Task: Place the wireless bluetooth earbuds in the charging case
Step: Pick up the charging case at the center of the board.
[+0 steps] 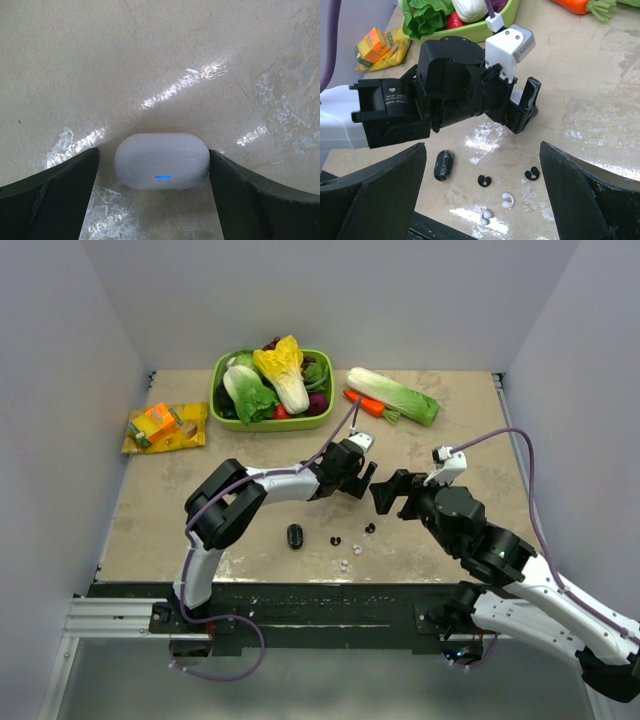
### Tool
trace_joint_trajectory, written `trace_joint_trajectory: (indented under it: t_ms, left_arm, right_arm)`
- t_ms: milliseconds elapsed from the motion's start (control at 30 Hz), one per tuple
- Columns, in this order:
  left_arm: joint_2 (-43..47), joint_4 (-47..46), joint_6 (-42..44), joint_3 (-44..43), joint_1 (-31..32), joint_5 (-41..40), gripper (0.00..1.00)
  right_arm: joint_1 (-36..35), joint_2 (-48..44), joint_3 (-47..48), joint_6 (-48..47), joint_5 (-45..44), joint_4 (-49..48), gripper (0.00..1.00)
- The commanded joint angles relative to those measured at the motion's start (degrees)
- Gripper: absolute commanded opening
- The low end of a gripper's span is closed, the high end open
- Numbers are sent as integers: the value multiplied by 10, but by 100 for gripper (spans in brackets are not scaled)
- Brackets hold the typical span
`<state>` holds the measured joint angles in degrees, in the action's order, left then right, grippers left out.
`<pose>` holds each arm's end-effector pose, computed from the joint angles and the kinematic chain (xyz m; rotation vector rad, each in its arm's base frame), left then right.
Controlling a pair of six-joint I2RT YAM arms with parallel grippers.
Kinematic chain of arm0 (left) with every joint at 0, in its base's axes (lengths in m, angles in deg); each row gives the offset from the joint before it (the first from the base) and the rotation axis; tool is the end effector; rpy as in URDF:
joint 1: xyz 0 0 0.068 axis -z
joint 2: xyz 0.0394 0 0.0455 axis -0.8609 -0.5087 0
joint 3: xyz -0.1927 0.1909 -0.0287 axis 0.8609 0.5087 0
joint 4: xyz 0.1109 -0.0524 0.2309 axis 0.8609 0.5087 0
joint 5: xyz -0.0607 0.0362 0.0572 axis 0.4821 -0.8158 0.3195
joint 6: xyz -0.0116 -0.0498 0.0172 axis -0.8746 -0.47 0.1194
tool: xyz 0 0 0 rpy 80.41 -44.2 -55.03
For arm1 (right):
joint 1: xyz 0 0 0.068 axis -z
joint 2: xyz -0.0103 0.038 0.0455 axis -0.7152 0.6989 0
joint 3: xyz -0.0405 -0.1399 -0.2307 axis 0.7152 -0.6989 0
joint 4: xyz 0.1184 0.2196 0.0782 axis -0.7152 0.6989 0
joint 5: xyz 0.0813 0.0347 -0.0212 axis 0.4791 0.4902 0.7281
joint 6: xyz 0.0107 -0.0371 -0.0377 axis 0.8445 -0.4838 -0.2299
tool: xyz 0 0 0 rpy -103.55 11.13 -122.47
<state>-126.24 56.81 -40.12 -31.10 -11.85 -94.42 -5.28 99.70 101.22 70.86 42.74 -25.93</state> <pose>0.3104 -0.3288 0.1456 0.5679 2.2577 -0.3121 0.1095 0.1087 0.3347 0.0651 1.8551 0.5986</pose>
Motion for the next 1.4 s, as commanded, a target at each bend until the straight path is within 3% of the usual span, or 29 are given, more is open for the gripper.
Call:
trace_joint_trajectory:
  t_ms: [0, 133, 300, 500, 633, 700, 867, 933, 1067, 1100, 1200, 1367]
  left_arm:
    - [-4, 65, -45, 2, 8, -22, 93]
    - [-4, 66, -42, 2, 9, -21, 88]
    - [-6, 71, -41, 3, 9, -16, 74]
    - [26, 34, -40, 40, 10, -13, 33]
    - [121, -86, -36, 143, 11, -11, 6]
    - [164, -161, -34, 191, 10, 1, 1]
    - [315, -333, -18, 360, 10, 52, 0]
    - [362, -464, 1, 446, 14, 80, 0]
    - [386, -697, 74, 562, 18, 145, 0]
    - [385, -795, 93, 597, 18, 180, 0]
    - [384, -917, 156, 633, 18, 215, 0]
    - [416, -922, 170, 636, 18, 259, 0]
  right_arm:
    - [0, -16, -3, 12, -6, -3, 98]
    - [0, -23, -6, 14, -7, 1, 98]
    - [0, -27, -6, 16, -7, 4, 98]
    - [0, -23, -5, 16, -11, 1, 98]
    - [0, -9, 28, 2, -54, 10, 98]
    - [0, 11, 70, -1, -112, 25, 98]
    - [0, 46, 101, -53, -134, 1, 97]
    - [0, 56, 101, -73, -105, -14, 96]
    - [0, 92, 110, -103, -27, -25, 98]
    - [0, 109, 115, -106, -15, -26, 98]
    - [0, 138, 125, -117, 34, -29, 98]
    - [0, 165, 140, -132, 121, -34, 97]
